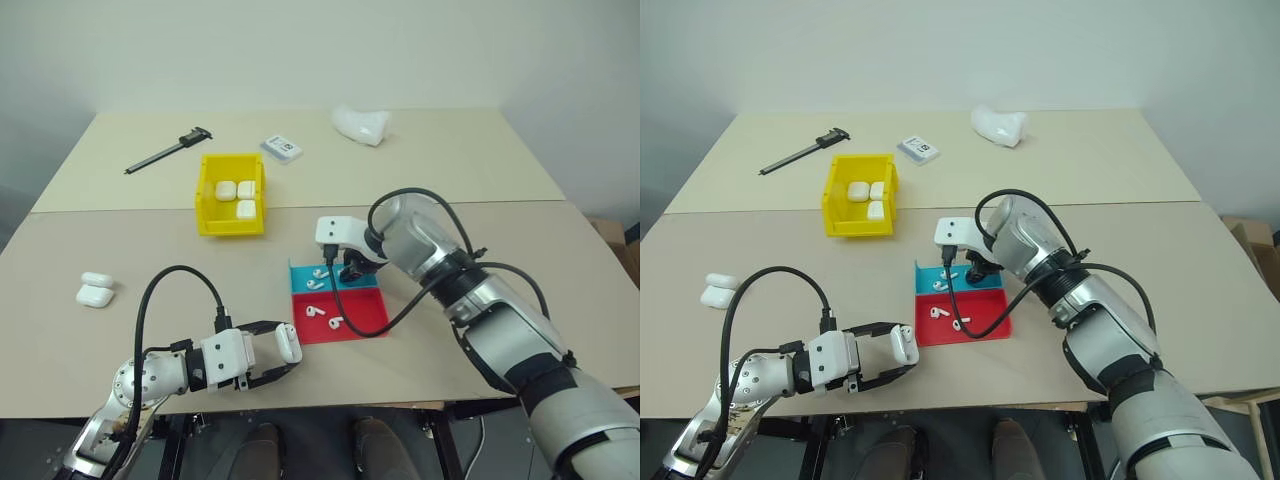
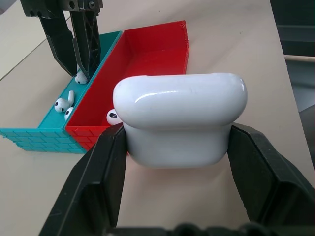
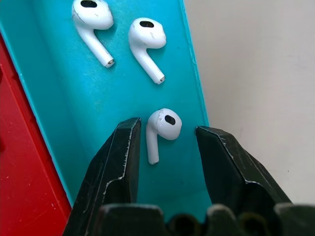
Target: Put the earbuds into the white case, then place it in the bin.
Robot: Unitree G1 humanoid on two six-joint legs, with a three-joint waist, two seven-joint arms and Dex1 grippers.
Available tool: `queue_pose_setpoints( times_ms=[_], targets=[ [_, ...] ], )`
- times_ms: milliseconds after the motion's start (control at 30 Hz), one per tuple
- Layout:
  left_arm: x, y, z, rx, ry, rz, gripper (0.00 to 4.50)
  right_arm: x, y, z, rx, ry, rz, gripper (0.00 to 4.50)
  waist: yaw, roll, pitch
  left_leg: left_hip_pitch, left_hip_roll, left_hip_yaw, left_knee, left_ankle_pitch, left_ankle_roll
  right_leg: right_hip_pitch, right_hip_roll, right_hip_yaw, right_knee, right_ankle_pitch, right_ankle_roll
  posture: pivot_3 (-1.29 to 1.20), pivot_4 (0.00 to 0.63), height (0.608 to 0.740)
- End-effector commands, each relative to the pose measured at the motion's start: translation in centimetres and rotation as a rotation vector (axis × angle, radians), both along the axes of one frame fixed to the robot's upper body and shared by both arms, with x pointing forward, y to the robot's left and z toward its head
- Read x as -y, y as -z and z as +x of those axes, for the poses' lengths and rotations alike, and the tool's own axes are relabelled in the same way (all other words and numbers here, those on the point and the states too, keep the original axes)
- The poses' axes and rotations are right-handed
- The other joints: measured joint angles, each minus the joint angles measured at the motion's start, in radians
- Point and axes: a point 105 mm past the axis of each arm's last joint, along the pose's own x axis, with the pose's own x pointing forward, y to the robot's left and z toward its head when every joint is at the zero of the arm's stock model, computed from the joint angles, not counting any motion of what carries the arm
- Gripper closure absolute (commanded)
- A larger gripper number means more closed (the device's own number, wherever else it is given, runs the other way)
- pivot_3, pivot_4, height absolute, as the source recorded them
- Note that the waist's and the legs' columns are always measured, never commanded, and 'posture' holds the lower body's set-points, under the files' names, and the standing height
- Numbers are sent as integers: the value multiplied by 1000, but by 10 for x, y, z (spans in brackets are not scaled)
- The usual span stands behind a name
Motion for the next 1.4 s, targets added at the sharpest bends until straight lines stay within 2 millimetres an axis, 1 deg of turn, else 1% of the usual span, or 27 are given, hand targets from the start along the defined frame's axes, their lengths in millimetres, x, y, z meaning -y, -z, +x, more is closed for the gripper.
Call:
queue_pose_setpoints(
  times_ms=[33,267,333,1400],
  targets=[
    [1,-7,-1,31,5,-3,1730,-8,-13,2,39,-30,8,2332,0,0,0,0,0,0,0,0,0,0,0,0,0,0,0,0,150,740],
    [1,-7,-1,29,4,0,1730,-4,-11,1,36,-47,-11,2332,1,0,0,0,0,0,0,0,0,0,0,0,0,0,0,0,150,740],
    [1,-7,-1,28,5,-1,1730,-4,-10,1,38,-58,-18,2696,1,0,0,0,0,0,0,0,0,0,0,0,0,0,0,0,150,740],
    [0,-5,0,34,4,4,1730,-1,-3,-3,50,-115,-49,2696,2,0,0,0,0,0,0,0,0,0,0,0,0,0,0,0,150,740]
  ],
)
